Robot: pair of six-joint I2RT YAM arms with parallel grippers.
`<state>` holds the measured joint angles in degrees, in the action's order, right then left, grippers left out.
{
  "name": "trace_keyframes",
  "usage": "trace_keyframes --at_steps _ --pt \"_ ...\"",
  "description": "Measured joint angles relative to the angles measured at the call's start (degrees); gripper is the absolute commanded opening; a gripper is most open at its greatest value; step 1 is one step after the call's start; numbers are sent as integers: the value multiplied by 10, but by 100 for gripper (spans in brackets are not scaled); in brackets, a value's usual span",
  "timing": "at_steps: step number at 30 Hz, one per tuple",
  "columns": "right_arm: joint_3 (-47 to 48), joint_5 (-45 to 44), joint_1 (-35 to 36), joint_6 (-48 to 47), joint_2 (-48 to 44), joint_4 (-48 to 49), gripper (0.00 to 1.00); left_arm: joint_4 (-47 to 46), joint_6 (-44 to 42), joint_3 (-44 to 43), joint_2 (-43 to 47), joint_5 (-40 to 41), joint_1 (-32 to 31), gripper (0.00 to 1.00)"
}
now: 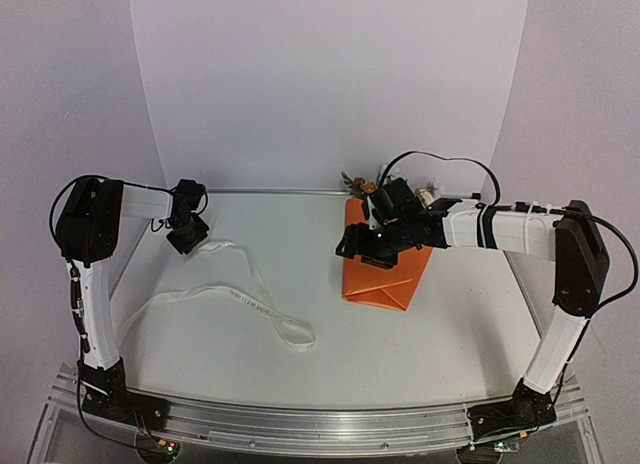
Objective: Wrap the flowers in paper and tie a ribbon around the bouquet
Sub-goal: Pick up the right side of the half-tied ribbon from the center of the board, then pass from the left arm to the right
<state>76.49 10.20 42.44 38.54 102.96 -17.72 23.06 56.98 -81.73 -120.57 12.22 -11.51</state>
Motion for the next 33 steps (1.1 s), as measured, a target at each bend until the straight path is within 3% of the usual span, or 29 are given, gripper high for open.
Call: trace_keyframes --at_steps 2,3,7,12,19,26,33 --pt "0 0 0 0 0 0 70 -2 -8 0 -3 -2 1 2" --pt "0 0 0 0 0 0 70 -5 -11 1 -5 -2 1 0" --pt "0 0 0 0 0 0 71 -68 -51 31 3 -32 2 0" --pt "5 0 -1 -6 -2 -4 72 -170 -134 135 90 -132 -7 0" --pt "54 28 -16 -1 -2 -8 72 -262 -276 152 232 -307 -84 0" --pt "81 72 -38 51 -3 17 81 -258 -359 135 261 -479 -147 0" --pt "25 99 -37 154 -35 115 86 -198 -421 83 241 -576 -194 0"
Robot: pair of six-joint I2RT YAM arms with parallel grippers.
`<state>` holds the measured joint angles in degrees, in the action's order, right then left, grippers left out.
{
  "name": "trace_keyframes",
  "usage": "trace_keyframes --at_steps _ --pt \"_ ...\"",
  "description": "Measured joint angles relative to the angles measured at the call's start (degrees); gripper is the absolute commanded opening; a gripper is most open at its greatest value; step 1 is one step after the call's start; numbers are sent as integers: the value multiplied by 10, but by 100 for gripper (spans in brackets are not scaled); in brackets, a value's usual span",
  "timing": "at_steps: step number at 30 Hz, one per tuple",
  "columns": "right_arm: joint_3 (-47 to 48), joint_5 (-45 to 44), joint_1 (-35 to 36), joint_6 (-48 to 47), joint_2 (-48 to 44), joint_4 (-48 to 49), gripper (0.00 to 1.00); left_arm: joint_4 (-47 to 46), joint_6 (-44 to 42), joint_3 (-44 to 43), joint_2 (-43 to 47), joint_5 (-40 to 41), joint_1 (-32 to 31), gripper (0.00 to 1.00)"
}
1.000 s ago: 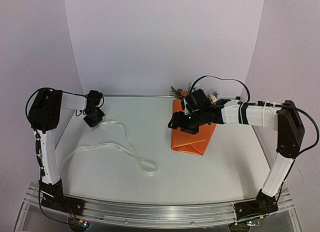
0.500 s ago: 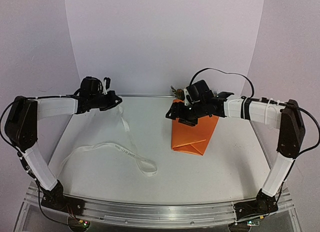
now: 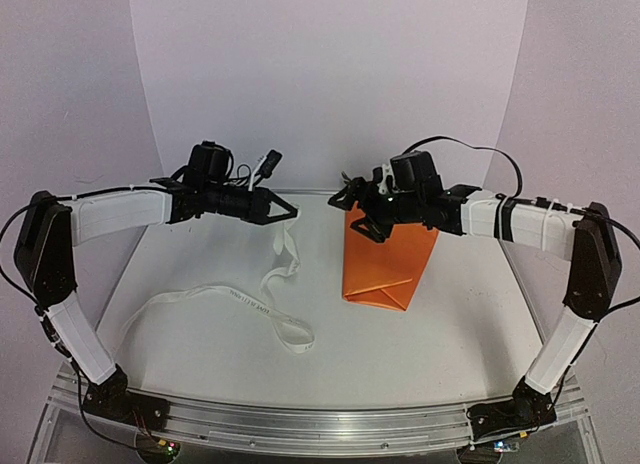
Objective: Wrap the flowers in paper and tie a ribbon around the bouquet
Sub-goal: Pass from the left arm to the right
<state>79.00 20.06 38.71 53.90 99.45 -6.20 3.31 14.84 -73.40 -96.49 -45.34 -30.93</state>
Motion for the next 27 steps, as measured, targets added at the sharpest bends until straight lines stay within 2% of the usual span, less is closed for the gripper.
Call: trace_keyframes --at_steps 5,15,21,27 --pt "-26 7 11 61 -5 59 81 29 -27 -26 -20 -31 -30 0" --pt "-105 24 25 193 -4 192 64 58 -46 -55 -65 -43 -52 0" --pt "-115 27 32 242 0 248 53 63 -47 -62 -79 -44 -63 0" --pt "-141 35 35 286 15 306 52 62 -45 -62 -83 -44 -68 0"
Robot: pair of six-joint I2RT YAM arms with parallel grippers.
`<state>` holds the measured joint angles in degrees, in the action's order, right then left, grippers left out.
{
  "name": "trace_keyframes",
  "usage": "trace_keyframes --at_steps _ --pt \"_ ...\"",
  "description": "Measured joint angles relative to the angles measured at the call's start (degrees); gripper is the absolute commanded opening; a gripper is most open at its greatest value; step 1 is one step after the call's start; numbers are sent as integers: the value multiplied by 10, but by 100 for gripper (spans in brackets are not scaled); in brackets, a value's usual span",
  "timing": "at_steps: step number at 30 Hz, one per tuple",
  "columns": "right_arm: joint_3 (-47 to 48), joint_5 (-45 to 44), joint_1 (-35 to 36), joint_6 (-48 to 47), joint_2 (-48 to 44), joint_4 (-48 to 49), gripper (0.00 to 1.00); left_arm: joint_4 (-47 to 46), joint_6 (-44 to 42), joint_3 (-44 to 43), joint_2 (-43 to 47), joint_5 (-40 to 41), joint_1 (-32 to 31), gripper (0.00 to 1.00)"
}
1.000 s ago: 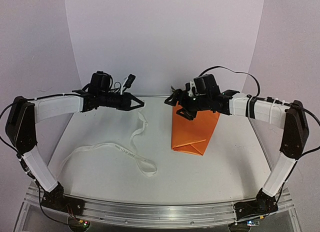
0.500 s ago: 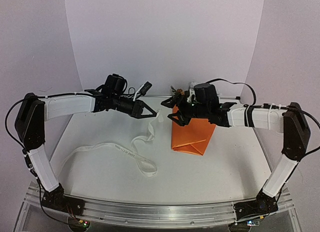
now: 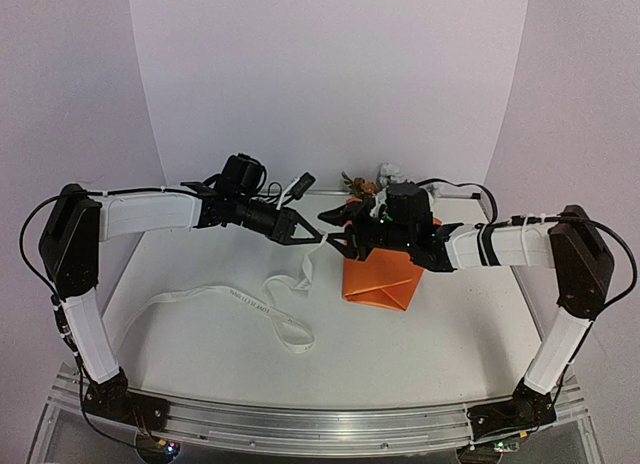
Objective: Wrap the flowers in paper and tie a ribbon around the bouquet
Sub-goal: Pass from the left arm to the right
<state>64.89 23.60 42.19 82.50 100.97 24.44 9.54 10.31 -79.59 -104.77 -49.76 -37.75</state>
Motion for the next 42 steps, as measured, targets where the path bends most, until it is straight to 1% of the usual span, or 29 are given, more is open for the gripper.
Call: trace_keyframes --at_steps 7,15,17,19,21,23,24,25,26,28,32,36,38,42 --pt "-40 1 1 23 3 16 53 0 0 0 -1 0 -2 0" --pt "-42 3 8 40 3 40 45 0 0 -2 -10 0 -3 0" --pt "-42 4 9 44 3 47 40 0 0 -2 -11 0 -3 0" --pt "-42 7 9 47 3 52 33 0 0 -2 -13 -1 -3 0" --pt "-42 8 9 48 3 56 24 0 0 -2 -16 -1 -3 1" --pt "-42 11 9 51 3 56 13 0 1 -2 -18 -1 -3 6" --pt "-42 13 9 47 3 55 7 0 1 -2 -18 -1 -3 10" --pt "-42 14 9 49 5 55 2 -1 3 -2 -18 0 -2 14" --pt "-42 14 9 49 6 55 0 -3 5 -2 -18 1 -2 19" --pt "-42 13 9 46 7 55 0 -14 19 4 -17 10 -3 36" --pt "-42 11 9 26 7 46 0 -57 78 61 10 66 -2 53" --pt "-42 -6 9 -22 0 -7 0 -69 158 137 72 164 6 59" --pt "-42 -23 9 -59 -14 -53 0 -61 200 170 113 220 16 59" --pt "-41 -62 9 -130 -57 -132 0 2 295 210 190 357 34 63"
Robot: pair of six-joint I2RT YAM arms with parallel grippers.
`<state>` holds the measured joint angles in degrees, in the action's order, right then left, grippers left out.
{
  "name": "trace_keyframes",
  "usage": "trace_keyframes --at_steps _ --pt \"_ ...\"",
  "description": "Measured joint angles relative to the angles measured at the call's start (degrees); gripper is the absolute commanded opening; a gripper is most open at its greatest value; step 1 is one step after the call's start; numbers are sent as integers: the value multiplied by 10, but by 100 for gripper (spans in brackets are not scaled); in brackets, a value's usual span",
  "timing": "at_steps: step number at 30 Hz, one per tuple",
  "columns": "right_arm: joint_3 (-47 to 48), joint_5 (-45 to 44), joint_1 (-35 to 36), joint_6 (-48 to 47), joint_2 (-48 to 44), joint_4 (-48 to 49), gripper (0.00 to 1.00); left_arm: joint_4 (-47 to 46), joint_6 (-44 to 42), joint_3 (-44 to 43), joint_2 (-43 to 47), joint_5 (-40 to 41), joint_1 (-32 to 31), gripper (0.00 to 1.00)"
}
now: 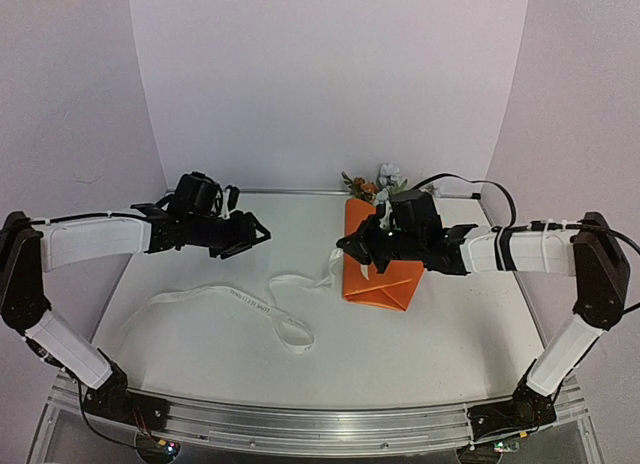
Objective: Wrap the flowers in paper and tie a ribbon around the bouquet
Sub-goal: Pass from the left arm to the right, then pick up the left side of the half-tied ribbon at the corner of the board.
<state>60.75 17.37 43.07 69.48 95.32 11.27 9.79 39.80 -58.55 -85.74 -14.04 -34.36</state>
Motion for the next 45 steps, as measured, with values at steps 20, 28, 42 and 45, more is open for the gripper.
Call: trace_keyframes --at_steps 20,28,42,45 --pt "-10 -56 0 -133 -96 -112 0 67 554 254 131 269 19 67" --pt "-28 -62 0 -141 -115 -119 0 -14 593 238 36 264 62 59" --pt "-37 -94 0 -156 -154 -159 0 -103 684 230 -36 243 75 38" --pt "-42 -103 0 -159 -164 -165 0 -128 693 232 -47 236 85 27"
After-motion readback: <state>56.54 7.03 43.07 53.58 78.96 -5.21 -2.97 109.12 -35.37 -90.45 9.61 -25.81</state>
